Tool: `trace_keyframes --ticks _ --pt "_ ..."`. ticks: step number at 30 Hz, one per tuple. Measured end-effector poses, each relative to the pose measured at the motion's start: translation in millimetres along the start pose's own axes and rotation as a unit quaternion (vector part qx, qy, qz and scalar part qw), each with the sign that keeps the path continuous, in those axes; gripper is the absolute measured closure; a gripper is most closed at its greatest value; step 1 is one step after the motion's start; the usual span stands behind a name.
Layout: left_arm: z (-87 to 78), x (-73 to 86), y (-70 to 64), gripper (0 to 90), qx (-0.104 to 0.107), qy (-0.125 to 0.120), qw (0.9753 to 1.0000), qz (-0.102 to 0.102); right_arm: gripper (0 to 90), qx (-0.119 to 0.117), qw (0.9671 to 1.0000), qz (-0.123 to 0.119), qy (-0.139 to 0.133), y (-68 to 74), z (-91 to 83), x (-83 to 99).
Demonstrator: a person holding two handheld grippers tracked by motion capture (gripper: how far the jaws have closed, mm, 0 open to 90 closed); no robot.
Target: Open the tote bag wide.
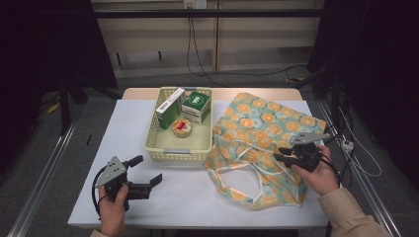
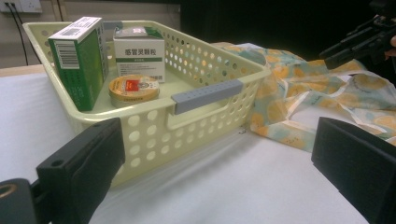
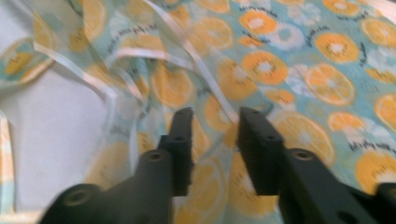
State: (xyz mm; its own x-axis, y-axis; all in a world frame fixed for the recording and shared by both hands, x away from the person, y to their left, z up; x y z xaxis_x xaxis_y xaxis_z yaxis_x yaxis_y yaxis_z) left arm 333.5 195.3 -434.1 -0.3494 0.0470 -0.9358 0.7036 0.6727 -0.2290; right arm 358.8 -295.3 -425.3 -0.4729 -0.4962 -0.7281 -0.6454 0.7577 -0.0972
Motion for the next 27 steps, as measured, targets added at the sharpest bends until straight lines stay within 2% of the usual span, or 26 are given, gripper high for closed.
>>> trace_keyframes --ticks 4,6,7,9,10,11,12,15,18,23,25,26,27 --pt "-0.6 -1.0 -0.9 2.5 0.002 0.000 1.0000 0.004 57.7 -0.010 0.9997 -0.018 -0.016 15.5 7.4 -15.6" --pt "-0.8 -1.3 -1.2 2.5 0.002 -0.003 1.0000 0.002 57.8 -0.013 0.9995 -0.023 -0.016 19.2 9.4 -19.2" --pt "-1.1 -0.8 -0.3 2.5 0.001 -0.002 1.0000 0.001 58.4 -0.022 0.9990 -0.033 -0.021 25.3 13.7 -25.8" --pt "-0.8 -0.5 -0.1 2.5 0.001 -0.003 1.0000 -0.001 62.7 -0.034 0.9985 -0.039 -0.019 29.9 19.7 -30.1" --pt "-0.8 -0.5 -0.1 2.5 0.001 -0.003 1.0000 -0.001 62.7 -0.034 0.9985 -0.039 -0.019 29.9 19.7 -30.1" --pt "-0.6 -0.8 -0.3 2.5 0.003 -0.001 1.0000 0.002 70.3 -0.060 0.9973 -0.041 -0.009 34.7 29.6 -29.8" --pt "-0.6 -0.8 -0.3 2.5 0.003 -0.001 1.0000 0.002 71.4 -0.067 0.9970 -0.038 0.001 36.3 35.5 -27.5" --pt "-0.5 -0.8 -1.1 2.5 0.003 -0.002 1.0000 0.001 73.6 -0.082 0.9959 -0.027 0.028 38.0 54.3 -16.3" --pt "-0.6 -0.5 -0.4 2.5 0.003 -0.001 1.0000 0.001 72.9 -0.084 0.9953 -0.022 0.043 38.4 65.9 -5.6" --pt "0.4 -0.1 -0.6 2.5 0.002 0.001 1.0000 0.002 72.7 -0.080 0.9955 -0.034 0.037 40.7 67.9 -2.2" --pt "0.5 -0.7 -1.3 2.5 0.003 0.000 1.0000 0.003 84.9 -0.088 0.9947 -0.037 0.037 43.1 66.9 -2.5" --pt "0.5 -0.7 -1.3 2.5 0.003 0.000 1.0000 0.003 84.9 -0.088 0.9947 -0.037 0.037 43.1 66.9 -2.5" --pt "0.1 -0.7 -1.1 2.5 0.003 0.000 1.0000 0.004 88.8 -0.093 0.9939 -0.042 0.040 45.3 64.8 -3.1"
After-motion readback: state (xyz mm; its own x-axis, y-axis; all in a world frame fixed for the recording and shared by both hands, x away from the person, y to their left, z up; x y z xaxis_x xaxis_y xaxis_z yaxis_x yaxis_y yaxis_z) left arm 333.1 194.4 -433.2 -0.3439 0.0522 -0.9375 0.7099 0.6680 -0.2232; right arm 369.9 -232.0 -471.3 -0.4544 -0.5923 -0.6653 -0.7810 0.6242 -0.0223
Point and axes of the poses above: each handheld gripper's, and its own axes: z roughly forward along the jaws, x roughly out of its underside, y roughly to its left, the point moved 3 cm from there along z, roughly forward along the jaws, and after that the axes turned 6 degrees about -z, right-handed, at the moved point
